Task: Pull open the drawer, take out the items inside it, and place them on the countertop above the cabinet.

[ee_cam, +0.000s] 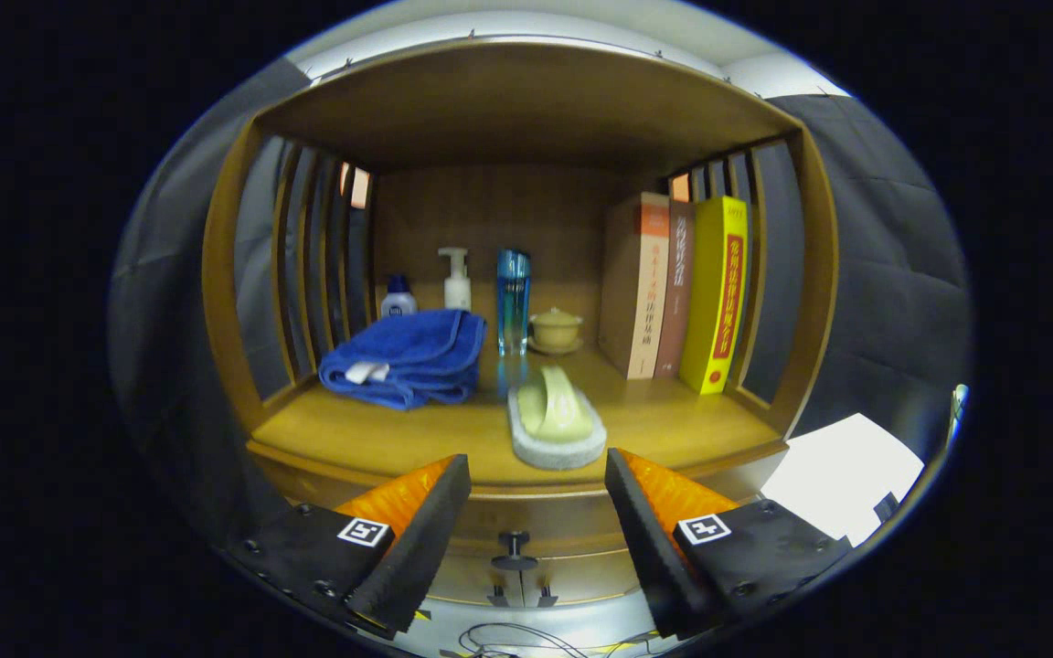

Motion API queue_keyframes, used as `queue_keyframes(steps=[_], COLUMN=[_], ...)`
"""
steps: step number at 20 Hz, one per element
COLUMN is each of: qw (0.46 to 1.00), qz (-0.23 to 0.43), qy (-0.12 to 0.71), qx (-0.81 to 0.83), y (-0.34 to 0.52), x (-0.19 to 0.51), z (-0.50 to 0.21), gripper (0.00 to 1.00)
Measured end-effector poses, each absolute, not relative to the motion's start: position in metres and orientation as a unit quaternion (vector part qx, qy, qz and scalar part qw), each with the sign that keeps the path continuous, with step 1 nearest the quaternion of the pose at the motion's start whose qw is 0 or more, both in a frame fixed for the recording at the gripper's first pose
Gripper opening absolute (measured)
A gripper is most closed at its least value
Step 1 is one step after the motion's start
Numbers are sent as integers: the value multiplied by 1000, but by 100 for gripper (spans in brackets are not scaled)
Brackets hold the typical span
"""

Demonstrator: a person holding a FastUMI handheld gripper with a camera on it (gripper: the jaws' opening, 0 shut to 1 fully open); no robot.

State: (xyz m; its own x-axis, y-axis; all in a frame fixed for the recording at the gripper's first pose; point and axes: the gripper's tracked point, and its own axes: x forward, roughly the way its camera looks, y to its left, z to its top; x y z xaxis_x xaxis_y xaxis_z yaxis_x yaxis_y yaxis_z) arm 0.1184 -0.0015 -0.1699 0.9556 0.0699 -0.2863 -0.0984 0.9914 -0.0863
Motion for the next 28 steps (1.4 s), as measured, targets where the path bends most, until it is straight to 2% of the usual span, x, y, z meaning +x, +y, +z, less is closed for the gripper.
queue_keyframes(steps=[7, 15, 28], qw=[993, 995, 994], qz=[70, 90, 97], qy=[72, 22, 21], qx=[-60, -36, -38], y=[-10, -12, -16], x=[104, 59, 44], z=[-28, 70, 68], gripper=[99, 99, 99])
